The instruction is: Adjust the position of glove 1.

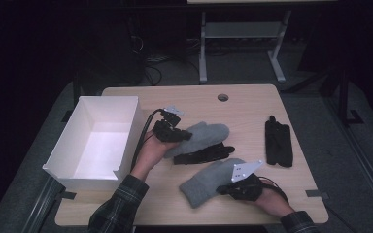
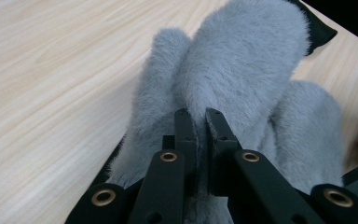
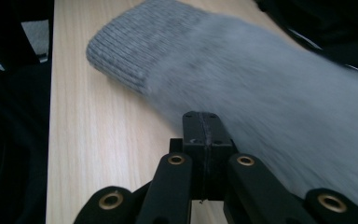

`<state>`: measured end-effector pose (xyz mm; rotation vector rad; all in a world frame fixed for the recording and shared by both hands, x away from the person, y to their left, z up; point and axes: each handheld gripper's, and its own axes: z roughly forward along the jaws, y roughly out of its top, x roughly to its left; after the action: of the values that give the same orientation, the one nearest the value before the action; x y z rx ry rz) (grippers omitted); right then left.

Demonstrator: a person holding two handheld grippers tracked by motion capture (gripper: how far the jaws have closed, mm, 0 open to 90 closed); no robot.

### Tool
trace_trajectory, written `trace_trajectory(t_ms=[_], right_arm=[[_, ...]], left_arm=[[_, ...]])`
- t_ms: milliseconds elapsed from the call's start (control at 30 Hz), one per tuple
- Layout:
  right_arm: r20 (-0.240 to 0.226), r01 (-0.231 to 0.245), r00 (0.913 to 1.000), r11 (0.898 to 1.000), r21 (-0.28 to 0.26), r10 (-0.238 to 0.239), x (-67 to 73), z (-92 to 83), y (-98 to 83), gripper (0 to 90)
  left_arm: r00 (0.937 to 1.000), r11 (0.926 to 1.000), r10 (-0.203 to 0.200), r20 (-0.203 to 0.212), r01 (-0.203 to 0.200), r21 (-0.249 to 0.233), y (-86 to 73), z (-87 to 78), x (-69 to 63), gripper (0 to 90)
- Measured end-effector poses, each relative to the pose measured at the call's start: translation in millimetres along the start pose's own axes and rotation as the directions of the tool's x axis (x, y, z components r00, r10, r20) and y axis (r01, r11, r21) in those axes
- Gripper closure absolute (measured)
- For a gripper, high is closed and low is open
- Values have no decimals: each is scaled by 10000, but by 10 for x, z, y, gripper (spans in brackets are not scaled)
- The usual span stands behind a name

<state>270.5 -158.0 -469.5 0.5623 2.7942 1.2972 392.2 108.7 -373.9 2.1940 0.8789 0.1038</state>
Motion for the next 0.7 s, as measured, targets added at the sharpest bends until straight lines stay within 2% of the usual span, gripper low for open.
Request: trace_trajectory(t_ms=[67, 200, 300, 500, 633, 667, 700], right_arm=[[-6, 105, 9999, 9999, 57, -105, 15, 64, 43, 900], [55, 154, 9999, 9999, 53, -154, 26, 141, 110, 900], [114, 107, 9999, 9999, -31, -107, 16, 209, 159, 900], [352, 489, 9982, 9988, 24, -490, -1, 325, 260, 900], [326, 475, 9983, 9989, 18, -475, -7, 293, 256, 883], [305, 334, 9990, 9994, -61, -332, 0, 194, 221, 844], [305, 334, 9990, 9994, -61, -332, 0, 194, 221, 844]], left_arm=[[9999, 10000, 55, 160, -55, -14, -22, -13, -26, 856], [9997, 9999, 93, 210, -92, -55, -46, -40, -64, 856], [9995, 9998, -40, 325, 46, -176, -77, -65, -91, 856], [9990, 9999, -129, 418, 133, -99, -183, -89, -150, 856], [9986, 9998, -177, 490, 181, -81, -234, -84, -194, 855], [9985, 9998, -155, 532, 161, -116, -266, -92, -246, 856], [9985, 9998, -155, 532, 161, -116, -266, -92, -246, 856]])
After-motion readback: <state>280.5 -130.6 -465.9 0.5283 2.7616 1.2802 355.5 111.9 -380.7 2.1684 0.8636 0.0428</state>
